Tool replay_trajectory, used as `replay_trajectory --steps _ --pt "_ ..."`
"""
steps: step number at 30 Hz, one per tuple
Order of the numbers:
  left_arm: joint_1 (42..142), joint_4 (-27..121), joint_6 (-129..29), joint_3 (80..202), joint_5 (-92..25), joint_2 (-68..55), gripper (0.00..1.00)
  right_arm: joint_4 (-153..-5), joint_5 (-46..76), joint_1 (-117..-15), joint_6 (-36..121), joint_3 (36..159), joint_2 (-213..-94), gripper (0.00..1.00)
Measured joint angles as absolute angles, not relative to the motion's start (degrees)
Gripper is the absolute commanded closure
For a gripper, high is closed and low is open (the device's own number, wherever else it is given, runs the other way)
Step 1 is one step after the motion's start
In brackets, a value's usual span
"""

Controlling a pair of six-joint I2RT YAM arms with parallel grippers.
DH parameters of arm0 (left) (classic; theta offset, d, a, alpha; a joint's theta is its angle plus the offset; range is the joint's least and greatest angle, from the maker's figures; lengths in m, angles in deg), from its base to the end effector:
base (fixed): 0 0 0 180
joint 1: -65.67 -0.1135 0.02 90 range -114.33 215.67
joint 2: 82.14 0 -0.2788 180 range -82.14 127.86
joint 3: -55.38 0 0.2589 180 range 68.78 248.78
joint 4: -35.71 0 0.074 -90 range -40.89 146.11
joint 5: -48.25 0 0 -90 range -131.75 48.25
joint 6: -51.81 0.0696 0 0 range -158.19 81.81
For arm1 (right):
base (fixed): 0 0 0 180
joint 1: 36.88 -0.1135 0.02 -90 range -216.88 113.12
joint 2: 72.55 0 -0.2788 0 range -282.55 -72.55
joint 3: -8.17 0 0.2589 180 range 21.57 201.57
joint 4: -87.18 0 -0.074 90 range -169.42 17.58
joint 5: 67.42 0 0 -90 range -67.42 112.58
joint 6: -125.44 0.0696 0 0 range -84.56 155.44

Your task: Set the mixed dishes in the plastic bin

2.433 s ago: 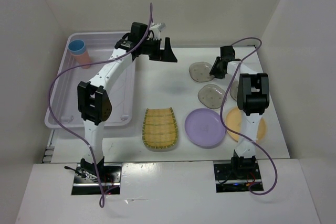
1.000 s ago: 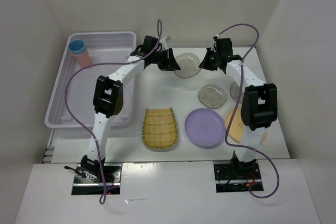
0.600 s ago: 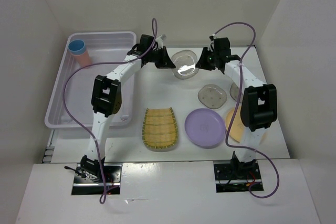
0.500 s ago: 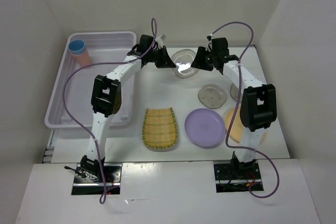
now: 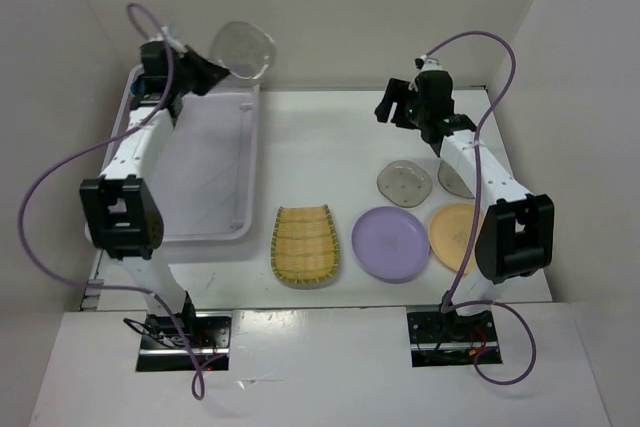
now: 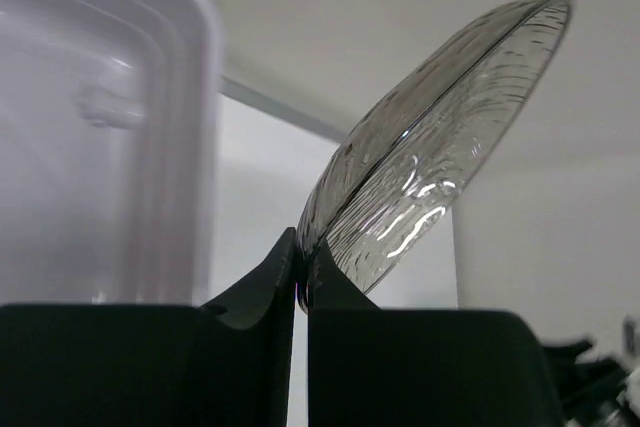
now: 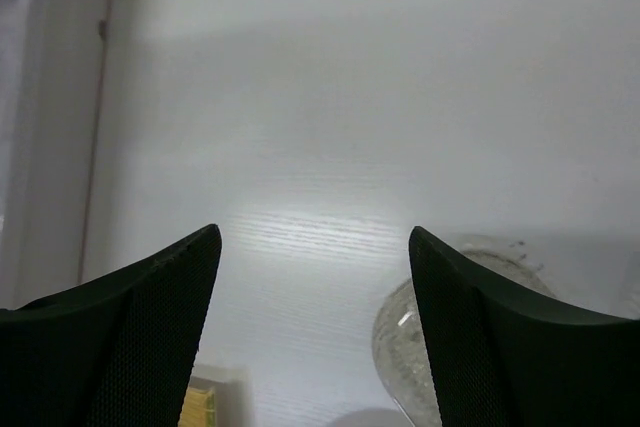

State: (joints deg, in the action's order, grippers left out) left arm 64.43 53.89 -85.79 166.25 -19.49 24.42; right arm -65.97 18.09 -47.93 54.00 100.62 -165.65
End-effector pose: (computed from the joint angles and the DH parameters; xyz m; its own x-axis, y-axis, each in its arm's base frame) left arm 0.4925 -0.0157 0.3670 -0.4183 -0.6926 -0.5876 0.0574 0.6254 -0.7782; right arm 0.4123 0.0861 0.3227 -0.5121 0.2233 -0.8294 -0.1015 0.9431 0.3166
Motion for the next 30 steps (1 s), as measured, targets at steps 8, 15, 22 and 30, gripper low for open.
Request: replay_trajectory --steps 8,15,22,30 --pt "59.4 47.4 -93.0 151.1 -29.7 19.7 1.0 -63.5 20.8 -44.4 54.8 90.8 -165.7 0.19" --pt "61.8 46.4 -100.6 144.0 -40.4 23.9 1.0 -62.9 22.7 -44.2 54.9 90.8 -165.7 0.19" --pt "62.0 44.2 -109.0 144.7 -48.2 28.7 1.0 -60.8 27.0 -44.1 55.1 89.4 -163.8 0.19" --pt "62.4 44.8 -114.8 146.9 -51.6 33.2 0.8 -57.4 30.0 -43.3 59.3 87.7 -161.5 0.22"
